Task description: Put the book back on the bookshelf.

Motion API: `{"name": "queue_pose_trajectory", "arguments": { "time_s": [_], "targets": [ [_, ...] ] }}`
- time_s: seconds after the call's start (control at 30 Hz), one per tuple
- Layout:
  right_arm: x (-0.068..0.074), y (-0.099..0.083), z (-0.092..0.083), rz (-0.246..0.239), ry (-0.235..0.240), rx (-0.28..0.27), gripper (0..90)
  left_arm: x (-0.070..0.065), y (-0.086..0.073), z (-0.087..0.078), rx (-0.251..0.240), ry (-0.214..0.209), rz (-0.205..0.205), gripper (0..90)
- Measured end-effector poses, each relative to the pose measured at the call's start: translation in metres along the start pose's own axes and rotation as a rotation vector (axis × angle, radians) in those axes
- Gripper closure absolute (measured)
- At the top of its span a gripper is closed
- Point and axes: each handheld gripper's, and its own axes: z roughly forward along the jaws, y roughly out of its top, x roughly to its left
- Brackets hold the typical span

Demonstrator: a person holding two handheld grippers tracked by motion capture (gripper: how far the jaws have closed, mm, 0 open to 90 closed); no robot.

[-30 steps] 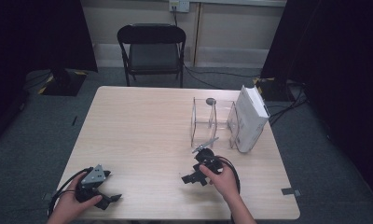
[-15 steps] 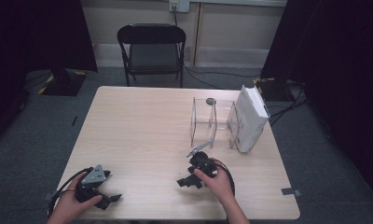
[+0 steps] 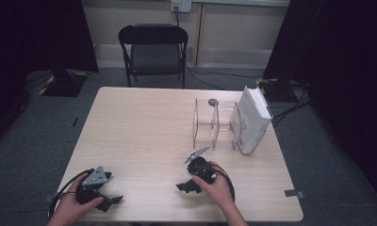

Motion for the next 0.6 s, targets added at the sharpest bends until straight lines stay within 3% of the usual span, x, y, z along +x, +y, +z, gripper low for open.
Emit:
{"name": "queue_pose_trajectory", "arguments": {
  "time_s": [0.27,0.4,0.6],
  "targets": [
    [0.006,-0.004,0.003,-0.006,-0.033,-0.044,16.2,0.000,0.000,0.000,-0.001,0.000,0.000,0.0],
    [0.013,-0.006,0.007,-0.078,-0.087,-0.052,15.4,0.000,0.000,0.000,-0.001,0.000,0.000,0.0],
    [0.019,-0.009,0.012,-0.133,-0.139,-0.071,14.0,0.000,0.000,0.000,0.001,0.000,0.000,0.0]
  ]
}}
